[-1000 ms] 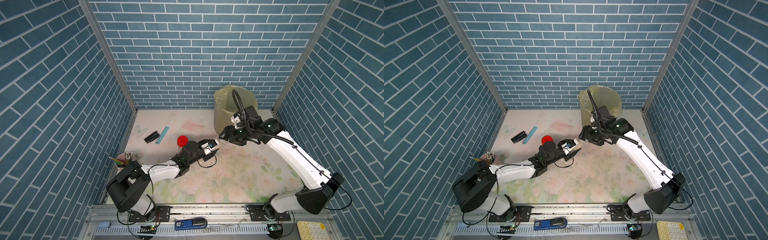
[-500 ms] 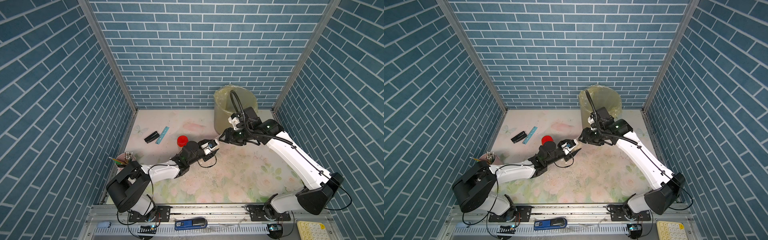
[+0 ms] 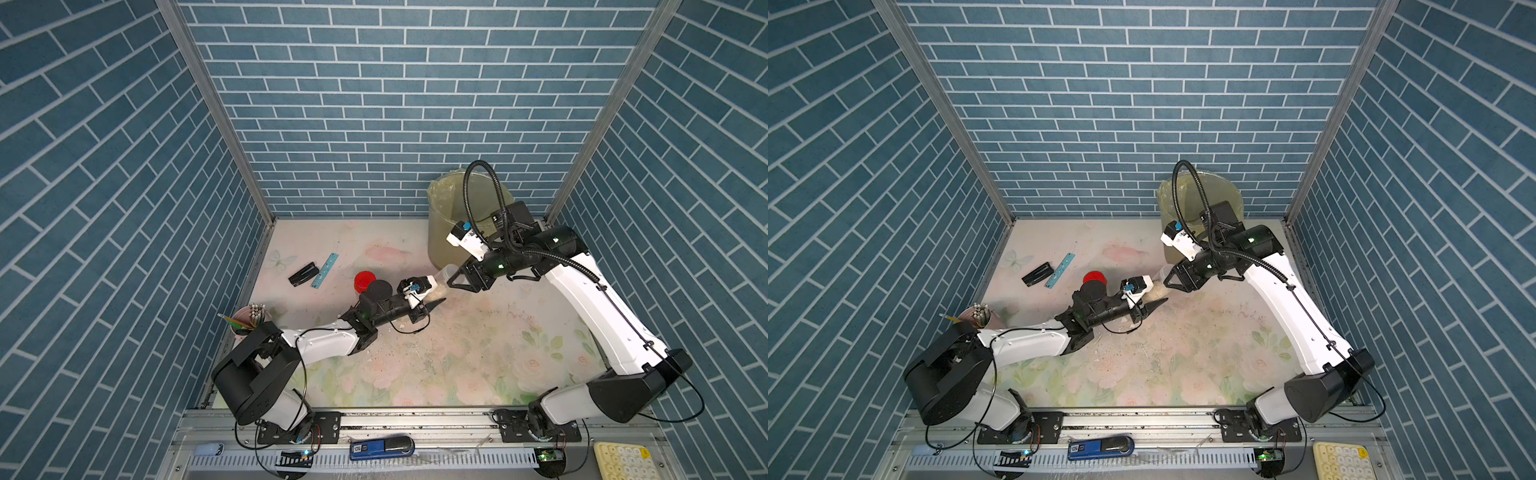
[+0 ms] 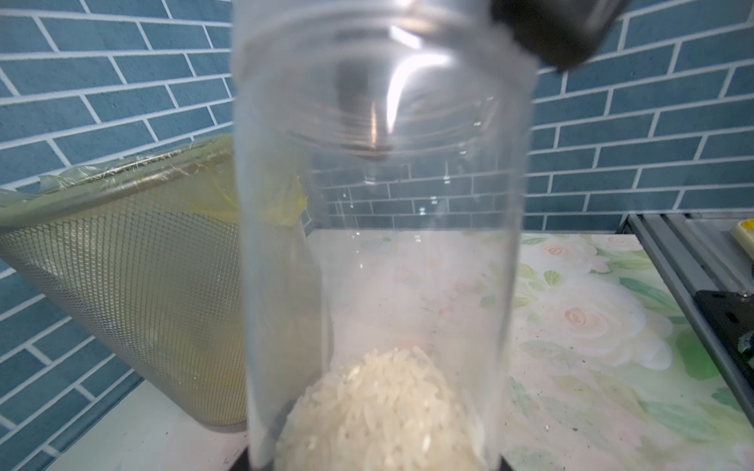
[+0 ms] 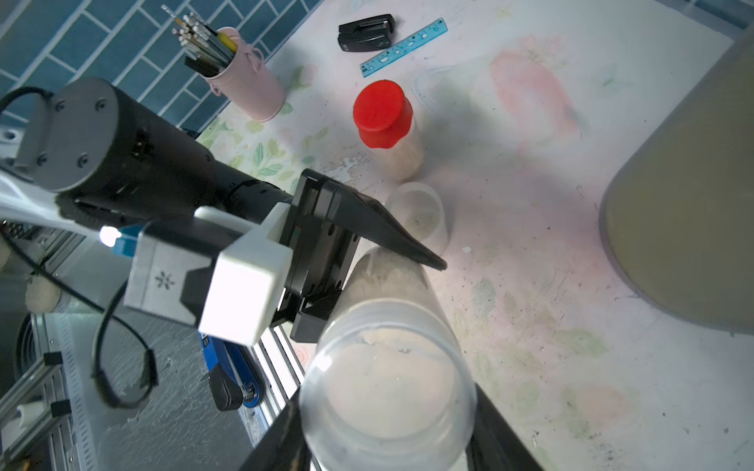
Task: Empty moldy rice from jars
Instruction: Unscrew the lid from the jar.
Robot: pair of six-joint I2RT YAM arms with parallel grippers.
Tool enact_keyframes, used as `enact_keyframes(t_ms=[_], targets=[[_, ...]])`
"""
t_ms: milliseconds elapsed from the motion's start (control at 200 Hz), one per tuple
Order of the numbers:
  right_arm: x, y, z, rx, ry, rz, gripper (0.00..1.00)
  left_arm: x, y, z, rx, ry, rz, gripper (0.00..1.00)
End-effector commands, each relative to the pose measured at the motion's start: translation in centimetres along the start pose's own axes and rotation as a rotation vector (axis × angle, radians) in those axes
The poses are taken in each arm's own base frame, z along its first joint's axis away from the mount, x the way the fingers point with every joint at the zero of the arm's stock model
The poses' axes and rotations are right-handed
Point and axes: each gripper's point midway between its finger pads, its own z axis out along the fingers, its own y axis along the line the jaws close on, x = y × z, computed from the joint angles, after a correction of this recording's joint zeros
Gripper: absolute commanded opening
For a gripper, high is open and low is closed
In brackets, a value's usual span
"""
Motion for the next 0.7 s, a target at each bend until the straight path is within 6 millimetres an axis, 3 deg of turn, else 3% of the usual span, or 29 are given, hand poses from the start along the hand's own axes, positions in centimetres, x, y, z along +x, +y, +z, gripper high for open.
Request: enact_keyframes(t_ms=[0, 290, 695], targets=[[0.5, 3.0, -1.7, -0.166, -0.016, -0.181, 0.16, 1.3, 0.2, 0.2, 0.0, 0.026, -0.046, 0.15], [1.2, 3.9, -1.3, -0.243, -0.032, -0.264, 0.11, 1.9, 0.1, 0.6, 0.009, 0.045, -0.059, 0.12], [1.4, 2.6, 0.1, -0.21, -0.024, -0.235, 0.39, 0.4, 0.5, 0.2, -0.012, 0.023, -0.03, 0.11]])
